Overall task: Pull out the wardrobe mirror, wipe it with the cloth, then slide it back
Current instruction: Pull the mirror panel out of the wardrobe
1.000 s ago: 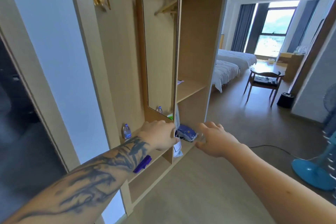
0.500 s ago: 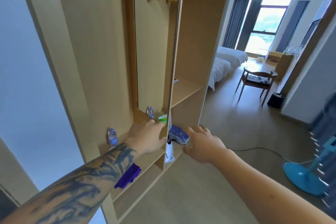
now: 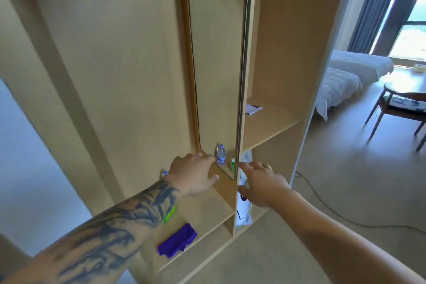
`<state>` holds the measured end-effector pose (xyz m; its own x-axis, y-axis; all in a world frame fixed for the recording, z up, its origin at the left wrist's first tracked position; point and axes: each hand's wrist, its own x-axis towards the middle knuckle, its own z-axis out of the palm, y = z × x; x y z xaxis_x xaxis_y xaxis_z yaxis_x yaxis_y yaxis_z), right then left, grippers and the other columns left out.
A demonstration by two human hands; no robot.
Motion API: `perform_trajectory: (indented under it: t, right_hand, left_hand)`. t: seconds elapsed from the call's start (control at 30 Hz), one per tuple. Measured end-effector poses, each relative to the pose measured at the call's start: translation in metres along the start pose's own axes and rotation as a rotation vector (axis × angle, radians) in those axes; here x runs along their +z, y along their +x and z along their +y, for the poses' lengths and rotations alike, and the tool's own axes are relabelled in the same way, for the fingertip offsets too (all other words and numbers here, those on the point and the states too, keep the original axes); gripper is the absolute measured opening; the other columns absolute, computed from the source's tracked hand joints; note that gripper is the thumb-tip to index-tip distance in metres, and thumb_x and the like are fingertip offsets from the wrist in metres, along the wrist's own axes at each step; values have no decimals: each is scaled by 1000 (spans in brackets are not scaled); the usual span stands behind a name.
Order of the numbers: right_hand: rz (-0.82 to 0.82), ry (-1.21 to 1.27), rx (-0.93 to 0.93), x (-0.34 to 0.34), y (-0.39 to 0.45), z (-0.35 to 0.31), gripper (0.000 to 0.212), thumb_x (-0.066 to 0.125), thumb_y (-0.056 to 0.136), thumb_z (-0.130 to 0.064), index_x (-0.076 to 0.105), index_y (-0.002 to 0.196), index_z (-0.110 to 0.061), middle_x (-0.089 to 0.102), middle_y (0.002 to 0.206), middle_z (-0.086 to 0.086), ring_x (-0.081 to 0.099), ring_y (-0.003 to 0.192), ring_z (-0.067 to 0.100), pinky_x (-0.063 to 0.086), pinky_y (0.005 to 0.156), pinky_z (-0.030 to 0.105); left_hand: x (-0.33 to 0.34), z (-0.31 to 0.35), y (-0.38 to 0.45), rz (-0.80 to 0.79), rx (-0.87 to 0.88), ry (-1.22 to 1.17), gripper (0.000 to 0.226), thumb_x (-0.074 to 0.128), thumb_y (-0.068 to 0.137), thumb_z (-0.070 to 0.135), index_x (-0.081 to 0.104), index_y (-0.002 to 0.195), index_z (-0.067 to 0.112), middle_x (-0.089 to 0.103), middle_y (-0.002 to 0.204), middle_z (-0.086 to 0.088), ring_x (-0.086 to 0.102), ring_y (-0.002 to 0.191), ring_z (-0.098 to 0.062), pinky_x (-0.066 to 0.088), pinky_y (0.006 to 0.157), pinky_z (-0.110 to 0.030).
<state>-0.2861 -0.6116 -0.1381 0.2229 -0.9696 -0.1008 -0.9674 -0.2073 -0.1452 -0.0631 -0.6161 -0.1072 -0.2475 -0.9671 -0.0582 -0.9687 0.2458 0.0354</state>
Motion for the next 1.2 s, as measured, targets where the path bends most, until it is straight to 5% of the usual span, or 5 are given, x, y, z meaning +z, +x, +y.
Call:
perform_trajectory:
  t: [0.33,0.5,0.9,1.03,1.2]
  right_hand:
    - [-1,77,-44,-7,89,59,62,54,99,-55,32,153,-33,52,144,4,48,136,32,48,89,47]
    - [74,82,-76,-24,127,62,54,50,102,-55,34,147,-30,57,128,5,56,124,31,45,80,42]
    - [165,25,69,-79,220,66,59,49,101,-58,31,148,-28,60,117,3,58,117,31,42,76,41]
    - [262,113,115,-89,252,56,43,47,101,-60,37,129,-29,50,87,-11,55,87,26,42,70,38]
    - [396,265,156,-83,274,48,34,50,103,-57,28,101,-31,68,92,0,67,83,32,50,64,38]
  left_hand:
    - [7,17,76,34,-131,-230,53,53,99,62,44,147,41,56,141,4,55,131,-23,39,87,-34]
    - [2,5,112,44,-171,-210,58,51,97,65,39,149,42,58,138,1,62,114,-27,40,84,-34]
    - [-32,-51,227,193,-72,-193,62,48,98,64,31,151,37,62,132,0,62,120,-30,43,81,-37]
    - [-42,-80,258,223,-80,-193,63,49,97,65,32,151,36,61,137,-2,62,123,-31,46,84,-39]
    - [-39,-102,281,250,-87,-229,63,48,96,67,36,149,35,64,136,-2,64,119,-30,48,81,-37]
